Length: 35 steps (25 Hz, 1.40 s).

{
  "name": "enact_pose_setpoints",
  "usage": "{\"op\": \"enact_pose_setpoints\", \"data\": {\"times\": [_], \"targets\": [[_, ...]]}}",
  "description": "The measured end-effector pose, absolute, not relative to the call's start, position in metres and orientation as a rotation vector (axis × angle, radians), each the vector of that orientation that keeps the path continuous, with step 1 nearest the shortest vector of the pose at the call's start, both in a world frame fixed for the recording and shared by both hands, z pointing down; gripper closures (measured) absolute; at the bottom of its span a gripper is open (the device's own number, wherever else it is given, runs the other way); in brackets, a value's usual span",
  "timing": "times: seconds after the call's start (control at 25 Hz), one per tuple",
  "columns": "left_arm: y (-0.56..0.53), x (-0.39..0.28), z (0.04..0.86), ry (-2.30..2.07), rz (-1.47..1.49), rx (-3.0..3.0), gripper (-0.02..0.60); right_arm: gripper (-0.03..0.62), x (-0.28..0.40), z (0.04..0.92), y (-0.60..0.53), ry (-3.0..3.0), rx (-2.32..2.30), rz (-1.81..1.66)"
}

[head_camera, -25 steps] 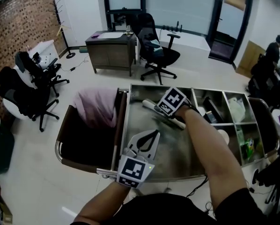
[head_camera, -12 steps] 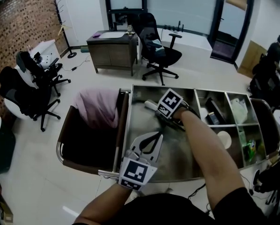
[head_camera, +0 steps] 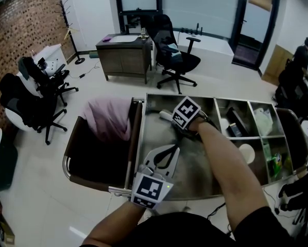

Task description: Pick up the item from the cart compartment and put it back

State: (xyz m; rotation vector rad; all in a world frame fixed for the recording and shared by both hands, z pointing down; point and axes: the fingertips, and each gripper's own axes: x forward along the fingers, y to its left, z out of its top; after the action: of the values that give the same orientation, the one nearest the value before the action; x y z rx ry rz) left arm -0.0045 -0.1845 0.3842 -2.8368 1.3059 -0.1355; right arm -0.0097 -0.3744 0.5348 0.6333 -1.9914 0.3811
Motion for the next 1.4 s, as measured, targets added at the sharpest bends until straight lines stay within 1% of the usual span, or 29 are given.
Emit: {"op": "enact_pose_setpoints", "data": {"times": [0.48,0.72,1.0,1.4], "targets": [[-0.185,-0.007,0.383,1.323,-0.125,-2.836,0.581,0.513,0.0,0.518,-0.38,-2.055,0.77,0.387],[-0.185,-0.005,0.383,1.319,-0.132,-2.836,0.581,0.514,-0.001,0.447,-0.374,-2.279,0.912,0.386],[-0.184,-0.004,0.383,1.306,-0.152,-2.835,0.581,0.514,0.009,0.369,-0.332,-2.576,1.038,0.381],[-0.184,-0.003,0.384,1.313,-0.158,-2.839,0.581,0.514,0.047,0.278,-0.245,-2.891,1.179,0.202]]}}
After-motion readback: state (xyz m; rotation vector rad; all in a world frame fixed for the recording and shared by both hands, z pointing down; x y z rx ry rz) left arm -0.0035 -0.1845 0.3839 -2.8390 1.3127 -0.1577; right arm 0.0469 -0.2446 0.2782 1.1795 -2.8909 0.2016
